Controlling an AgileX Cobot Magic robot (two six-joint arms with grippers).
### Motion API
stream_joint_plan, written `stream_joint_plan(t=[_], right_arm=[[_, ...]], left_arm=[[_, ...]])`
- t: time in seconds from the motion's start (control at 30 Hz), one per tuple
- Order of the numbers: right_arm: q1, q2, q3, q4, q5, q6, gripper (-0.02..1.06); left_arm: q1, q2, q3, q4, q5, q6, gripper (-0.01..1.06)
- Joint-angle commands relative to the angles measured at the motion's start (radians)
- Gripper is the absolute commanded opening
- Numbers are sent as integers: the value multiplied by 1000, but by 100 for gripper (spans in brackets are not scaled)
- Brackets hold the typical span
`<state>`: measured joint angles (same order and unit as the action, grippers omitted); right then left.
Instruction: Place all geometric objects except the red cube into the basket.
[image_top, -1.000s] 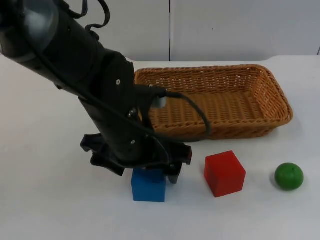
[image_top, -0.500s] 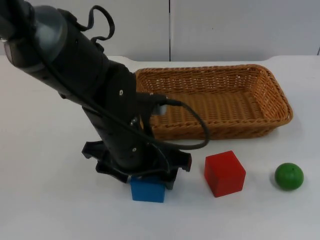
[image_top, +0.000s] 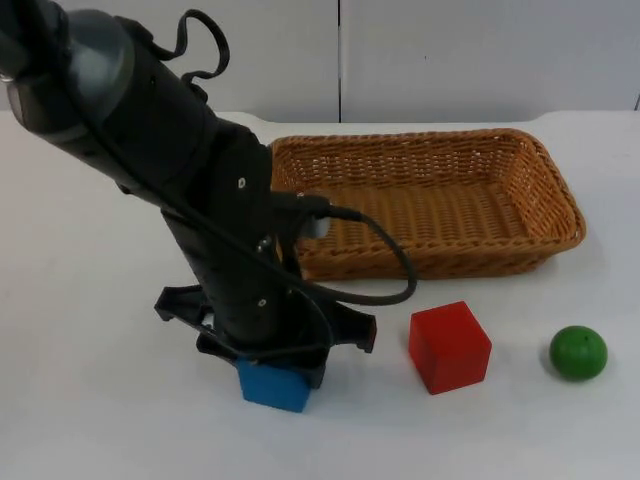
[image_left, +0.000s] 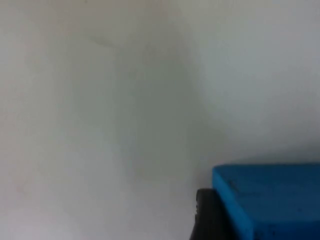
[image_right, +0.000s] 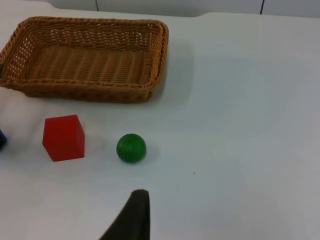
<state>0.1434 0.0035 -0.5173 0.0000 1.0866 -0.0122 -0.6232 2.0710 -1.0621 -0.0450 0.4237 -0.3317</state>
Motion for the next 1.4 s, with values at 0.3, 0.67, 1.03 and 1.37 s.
stream_joint_plan(t=[0.3, 0.67, 1.03, 1.37], right_arm=[[-6, -4, 2, 0, -7, -3, 97], [-6, -4, 2, 0, -7, -3, 97], [-6, -4, 2, 0, -7, -3, 97], [-6, -4, 2, 0, -7, -3, 97]], left_arm=[[-5, -249, 2, 61, 112, 70, 0], [-5, -418, -23, 59, 144, 174, 0], [-3, -233, -324, 29, 221, 332, 0], [7, 52, -661, 29, 305, 421, 0]])
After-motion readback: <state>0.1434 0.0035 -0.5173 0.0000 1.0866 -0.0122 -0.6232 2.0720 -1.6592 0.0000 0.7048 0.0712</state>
